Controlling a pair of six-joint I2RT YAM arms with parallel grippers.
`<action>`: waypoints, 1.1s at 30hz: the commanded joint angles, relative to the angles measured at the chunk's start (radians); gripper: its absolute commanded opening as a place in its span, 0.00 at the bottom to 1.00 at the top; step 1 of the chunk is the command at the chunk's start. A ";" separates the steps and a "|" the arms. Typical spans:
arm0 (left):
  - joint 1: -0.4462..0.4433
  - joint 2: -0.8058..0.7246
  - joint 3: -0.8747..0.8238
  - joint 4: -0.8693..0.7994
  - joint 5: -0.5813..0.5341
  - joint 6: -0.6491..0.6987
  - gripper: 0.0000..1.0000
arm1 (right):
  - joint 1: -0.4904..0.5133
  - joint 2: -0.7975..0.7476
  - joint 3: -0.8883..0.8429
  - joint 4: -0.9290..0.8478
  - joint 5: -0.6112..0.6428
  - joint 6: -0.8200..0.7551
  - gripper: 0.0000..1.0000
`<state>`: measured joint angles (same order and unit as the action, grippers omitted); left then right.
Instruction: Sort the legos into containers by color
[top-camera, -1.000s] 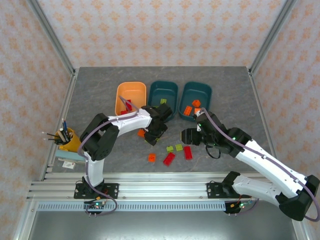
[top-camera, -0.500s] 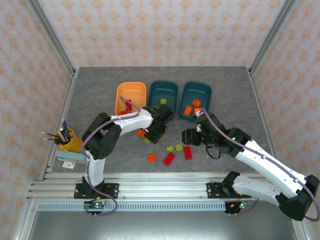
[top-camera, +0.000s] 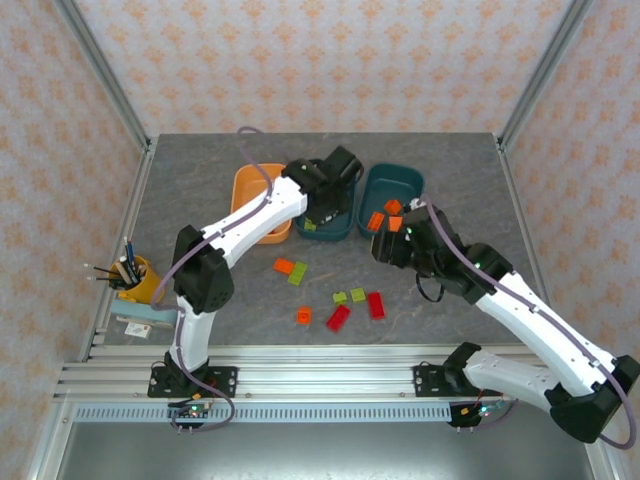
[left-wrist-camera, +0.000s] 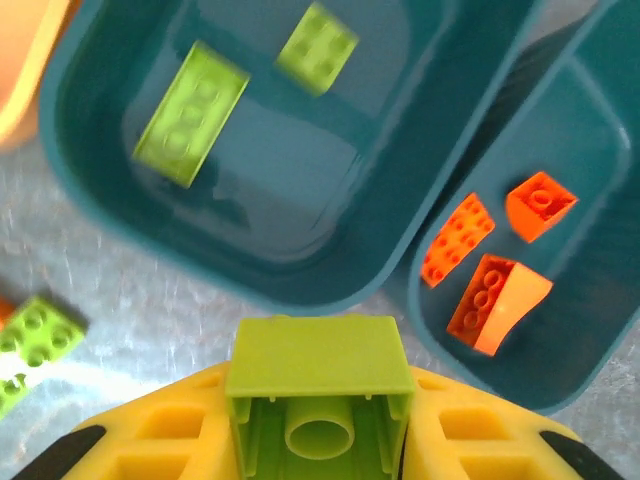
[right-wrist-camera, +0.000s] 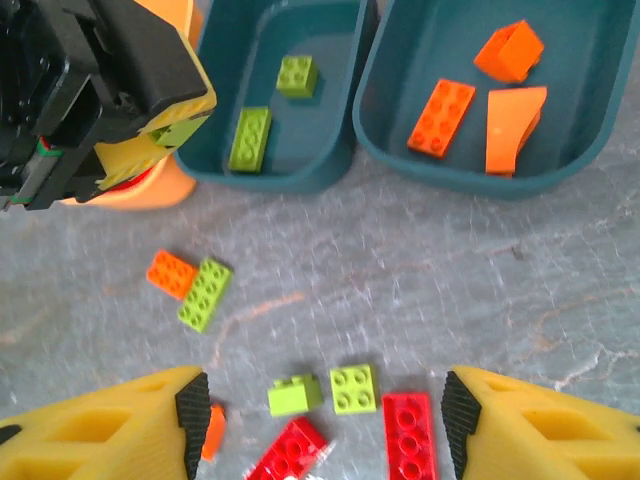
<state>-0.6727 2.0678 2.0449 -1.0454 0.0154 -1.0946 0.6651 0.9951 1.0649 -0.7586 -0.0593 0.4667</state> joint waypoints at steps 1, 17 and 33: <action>0.046 0.144 0.116 -0.136 -0.040 0.270 0.28 | -0.061 0.043 0.040 0.060 -0.038 0.079 0.67; 0.098 0.422 0.292 -0.177 0.052 0.446 0.37 | -0.165 0.148 0.076 0.103 -0.171 0.176 0.70; 0.099 0.131 0.321 -0.174 0.023 0.412 0.66 | -0.165 0.156 0.139 -0.082 -0.102 0.023 0.68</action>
<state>-0.5716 2.3402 2.3333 -1.1900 0.0715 -0.6716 0.5068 1.1519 1.1515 -0.7609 -0.2165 0.5526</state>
